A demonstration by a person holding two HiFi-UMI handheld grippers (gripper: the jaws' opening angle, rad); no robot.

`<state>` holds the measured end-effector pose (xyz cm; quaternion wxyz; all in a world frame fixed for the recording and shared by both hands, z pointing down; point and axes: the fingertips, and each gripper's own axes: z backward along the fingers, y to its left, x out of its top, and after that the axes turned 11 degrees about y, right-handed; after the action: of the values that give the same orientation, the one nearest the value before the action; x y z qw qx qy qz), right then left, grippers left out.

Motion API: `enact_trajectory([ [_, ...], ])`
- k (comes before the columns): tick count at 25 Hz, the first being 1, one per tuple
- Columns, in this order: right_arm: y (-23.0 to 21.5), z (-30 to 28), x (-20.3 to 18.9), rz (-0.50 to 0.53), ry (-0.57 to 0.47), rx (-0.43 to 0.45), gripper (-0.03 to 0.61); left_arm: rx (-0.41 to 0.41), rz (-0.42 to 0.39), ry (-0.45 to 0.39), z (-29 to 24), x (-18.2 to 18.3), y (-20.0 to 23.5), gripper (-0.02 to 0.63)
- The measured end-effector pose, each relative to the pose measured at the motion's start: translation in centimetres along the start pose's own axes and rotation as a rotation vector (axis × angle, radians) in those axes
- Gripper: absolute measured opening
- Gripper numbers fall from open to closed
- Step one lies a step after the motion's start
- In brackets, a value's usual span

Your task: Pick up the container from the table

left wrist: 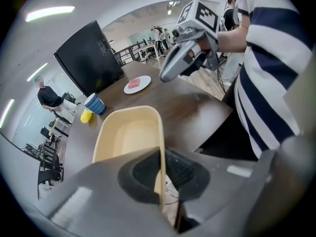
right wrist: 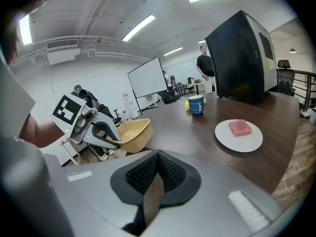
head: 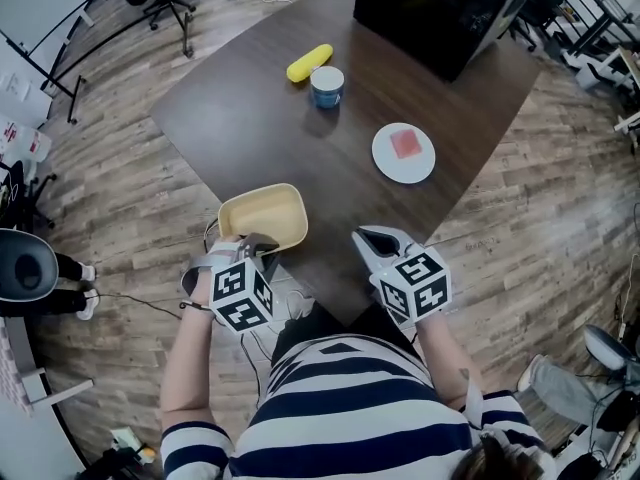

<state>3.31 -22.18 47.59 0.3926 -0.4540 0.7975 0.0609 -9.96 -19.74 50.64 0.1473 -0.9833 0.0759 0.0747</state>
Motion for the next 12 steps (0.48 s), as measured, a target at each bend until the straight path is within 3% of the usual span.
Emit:
enact_trajectory([
  [6,0.9,2.6,-0.2,-0.009,-0.042,-0.015,-0.006,-0.052,-0.022,-0.021,1.5,0.6,-3.2,0.0],
  [12,1.2,4.5,0.0,-0.035,-0.087,-0.013,-0.006,-0.054,-0.044,-0.023,2.5,1.3,-4.6,0.0],
])
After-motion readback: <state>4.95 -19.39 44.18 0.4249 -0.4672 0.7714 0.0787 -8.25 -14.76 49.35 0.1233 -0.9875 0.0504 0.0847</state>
